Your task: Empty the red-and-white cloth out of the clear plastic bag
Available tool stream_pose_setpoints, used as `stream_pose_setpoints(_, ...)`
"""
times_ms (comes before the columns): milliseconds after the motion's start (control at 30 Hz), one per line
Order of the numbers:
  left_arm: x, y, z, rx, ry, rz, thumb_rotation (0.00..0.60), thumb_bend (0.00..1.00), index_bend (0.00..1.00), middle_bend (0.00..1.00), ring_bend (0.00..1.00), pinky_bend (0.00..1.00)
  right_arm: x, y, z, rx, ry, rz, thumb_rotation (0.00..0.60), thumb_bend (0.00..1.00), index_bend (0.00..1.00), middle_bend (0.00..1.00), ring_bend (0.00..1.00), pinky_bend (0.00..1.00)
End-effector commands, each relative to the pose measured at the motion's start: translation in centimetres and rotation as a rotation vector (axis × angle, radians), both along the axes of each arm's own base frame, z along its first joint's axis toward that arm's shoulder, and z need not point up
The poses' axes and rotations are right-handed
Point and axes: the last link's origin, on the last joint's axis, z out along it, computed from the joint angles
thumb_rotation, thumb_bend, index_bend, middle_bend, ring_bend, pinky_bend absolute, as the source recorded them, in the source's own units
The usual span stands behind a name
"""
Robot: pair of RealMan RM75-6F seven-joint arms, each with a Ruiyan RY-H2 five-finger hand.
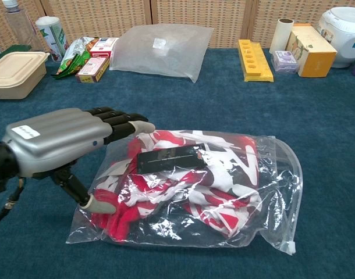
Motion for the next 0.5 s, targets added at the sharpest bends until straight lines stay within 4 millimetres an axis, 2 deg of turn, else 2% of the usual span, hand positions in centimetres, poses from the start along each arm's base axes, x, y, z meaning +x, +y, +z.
stream_pose_setpoints(33, 0.5, 2.0, -2.5, 0.034, 0.048, -0.002, 0.464, 0.04, 0.00, 0.00, 0.00, 0.02, -0.1, 0.0, 0.0, 0.000, 0.000, -0.006, 0.516, 0.18, 0.36, 0.23, 0.20, 0.15)
stream_pose_setpoints(133, 0.8, 3.6, -3.4, 0.076, 0.056, 0.001, 0.473, 0.04, 0.00, 0.00, 0.00, 0.02, -0.2, 0.0, 0.0, 0.001, 0.001, -0.013, 0.513, 0.18, 0.36, 0.23, 0.20, 0.15)
stream_pose_setpoints(267, 1.2, 6.2, -3.5, 0.137, 0.048, 0.010, 0.477, 0.04, 0.00, 0.00, 0.00, 0.02, -0.1, -0.1, -0.1, 0.005, 0.005, -0.017, 0.515, 0.18, 0.36, 0.23, 0.20, 0.15)
stream_pose_setpoints(500, 2.8, 13.8, -2.1, 0.287, 0.069, -0.019, 0.475, 0.04, 0.00, 0.00, 0.00, 0.02, 0.4, -0.6, -0.3, 0.005, 0.006, -0.022, 0.514, 0.18, 0.36, 0.23, 0.20, 0.15)
